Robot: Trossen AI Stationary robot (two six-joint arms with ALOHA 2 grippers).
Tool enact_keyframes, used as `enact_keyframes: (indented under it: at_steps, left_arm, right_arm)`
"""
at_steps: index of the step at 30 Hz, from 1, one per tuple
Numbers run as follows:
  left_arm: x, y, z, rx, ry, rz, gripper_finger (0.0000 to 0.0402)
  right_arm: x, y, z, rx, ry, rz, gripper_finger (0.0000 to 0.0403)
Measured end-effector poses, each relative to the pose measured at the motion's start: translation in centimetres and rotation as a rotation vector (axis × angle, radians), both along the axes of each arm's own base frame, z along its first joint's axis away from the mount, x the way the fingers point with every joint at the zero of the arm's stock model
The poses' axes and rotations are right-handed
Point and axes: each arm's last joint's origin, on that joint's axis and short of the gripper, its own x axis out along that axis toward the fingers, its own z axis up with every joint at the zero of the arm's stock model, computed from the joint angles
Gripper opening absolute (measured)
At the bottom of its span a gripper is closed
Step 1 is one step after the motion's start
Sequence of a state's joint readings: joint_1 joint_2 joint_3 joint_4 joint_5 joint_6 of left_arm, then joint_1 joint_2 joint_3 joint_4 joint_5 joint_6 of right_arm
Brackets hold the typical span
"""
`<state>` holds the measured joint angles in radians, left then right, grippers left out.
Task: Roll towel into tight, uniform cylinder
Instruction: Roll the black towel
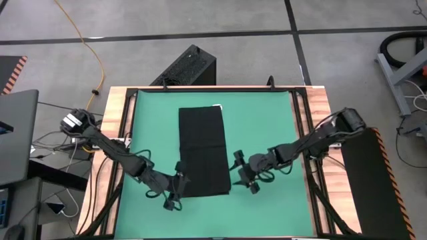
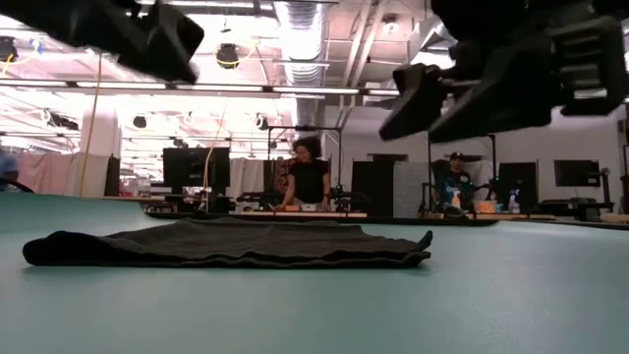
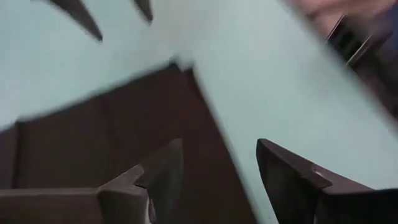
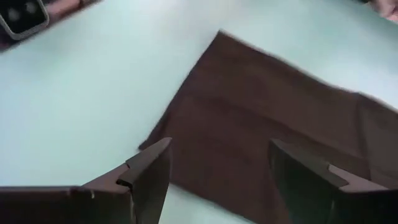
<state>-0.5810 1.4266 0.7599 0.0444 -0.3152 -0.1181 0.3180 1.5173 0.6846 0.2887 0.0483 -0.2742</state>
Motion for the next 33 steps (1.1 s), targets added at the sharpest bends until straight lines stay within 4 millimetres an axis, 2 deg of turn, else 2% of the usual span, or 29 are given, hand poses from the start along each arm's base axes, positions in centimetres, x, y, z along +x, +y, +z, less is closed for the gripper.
enact_keyframes:
  at_steps: [4, 10, 14, 20, 25, 33]
  left_arm:
    - [-0.4, -1.0, -0.6, 0.045, 0.033, -0.005, 0.02]
    - [-1.6, -2.8, -2.5, 0.149, 0.057, -0.003, 0.0188]
    - [-1.7, -4.0, -4.2, 0.187, 0.077, -0.035, 0.0186]
    - [-1.3, -4.2, -6.4, 0.266, 0.094, 0.031, 0.0186]
    - [-1.2, -4.2, -6.6, 0.271, 0.094, 0.033, 0.0186]
    - [-1.6, -4.1, -7.0, 0.296, 0.159, -0.016, 0.0186]
  right_arm:
    - [1.4, 0.6, -0.5, -0.02, 0.012, 0.027, 0.0286]
    - [3.0, 2.8, -0.7, -0.039, 0.001, 0.099, 0.0286]
    - [3.7, 3.8, -1.1, -0.055, 0.001, 0.128, 0.0286]
    - [4.7, 4.3, -2.6, -0.033, 0.02, 0.157, 0.0286]
    - [4.9, 4.3, -3.3, 0.021, 0.047, 0.167, 0.0286]
    - [4.7, 3.5, -3.9, 0.015, 0.076, 0.172, 0.0286]
